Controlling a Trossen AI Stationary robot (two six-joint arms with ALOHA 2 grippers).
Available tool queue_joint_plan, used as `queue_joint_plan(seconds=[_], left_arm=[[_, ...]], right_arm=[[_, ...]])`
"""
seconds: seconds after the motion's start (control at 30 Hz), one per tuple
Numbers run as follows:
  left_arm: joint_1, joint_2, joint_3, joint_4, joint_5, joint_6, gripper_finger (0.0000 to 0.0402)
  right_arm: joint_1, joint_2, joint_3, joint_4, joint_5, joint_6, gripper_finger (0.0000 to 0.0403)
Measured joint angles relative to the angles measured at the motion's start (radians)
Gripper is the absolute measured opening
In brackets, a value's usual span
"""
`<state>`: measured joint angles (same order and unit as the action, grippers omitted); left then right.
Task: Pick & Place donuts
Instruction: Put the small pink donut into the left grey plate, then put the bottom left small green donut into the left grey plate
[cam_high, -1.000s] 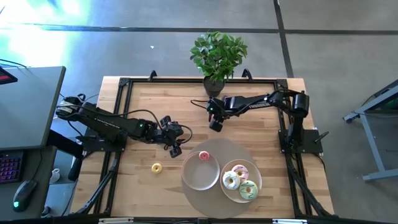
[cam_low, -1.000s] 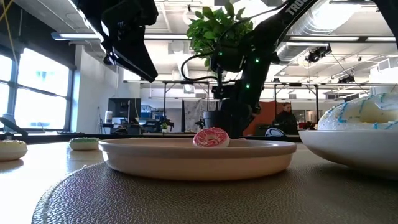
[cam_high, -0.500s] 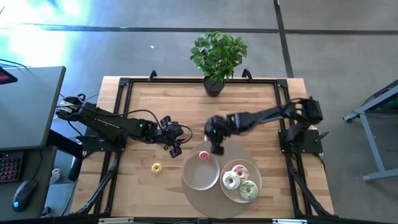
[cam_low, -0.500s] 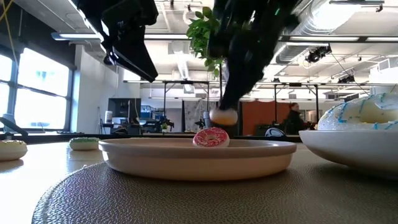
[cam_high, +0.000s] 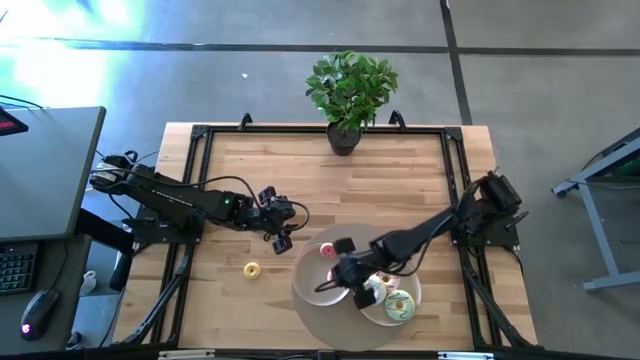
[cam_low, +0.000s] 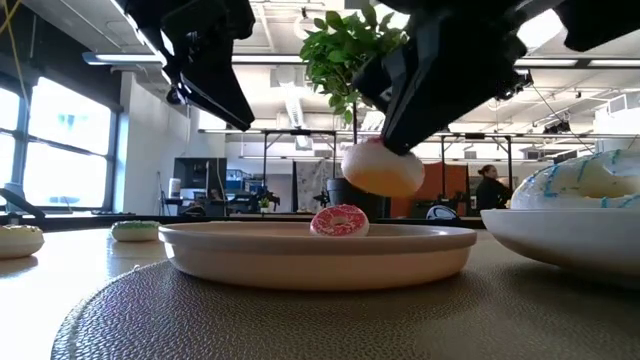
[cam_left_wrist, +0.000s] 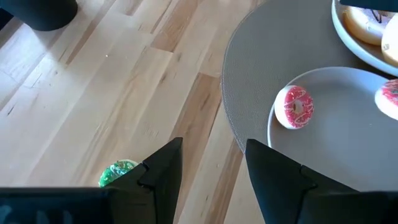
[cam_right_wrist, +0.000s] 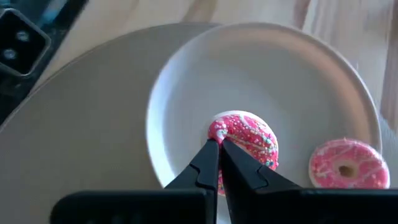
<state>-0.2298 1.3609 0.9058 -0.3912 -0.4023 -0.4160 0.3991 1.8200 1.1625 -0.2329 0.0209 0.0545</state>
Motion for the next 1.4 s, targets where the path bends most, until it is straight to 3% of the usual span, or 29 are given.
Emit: queue_joint_plan(seconds=[0.53, 0.83, 1.2, 1.4], left_arm=[[0.000, -0.091, 0.001, -0.175, 0.115, 0.000, 0.0172], [0.000, -0.127, 0.000, -0.320, 0.101, -0.037, 0.0172], [0.000, -0.130, 0.000, -0.451, 0.132, -0.135, 0.0172], [0.000, -0.130, 0.000, -0.459, 0.132, -0.279, 0.0172]], right_arm=[[-0.040, 0.042, 0.000, -0.064, 0.104, 0.077, 0.0012], [-0.067, 0.041, 0.000, -0.095, 0.033, 0.107, 0.0017], [-0.097, 0.034, 0.002, -0.097, 0.034, 0.047, 0.0134], [-0.145, -0.042, 0.002, -0.069, 0.054, 0.013, 0.0157]])
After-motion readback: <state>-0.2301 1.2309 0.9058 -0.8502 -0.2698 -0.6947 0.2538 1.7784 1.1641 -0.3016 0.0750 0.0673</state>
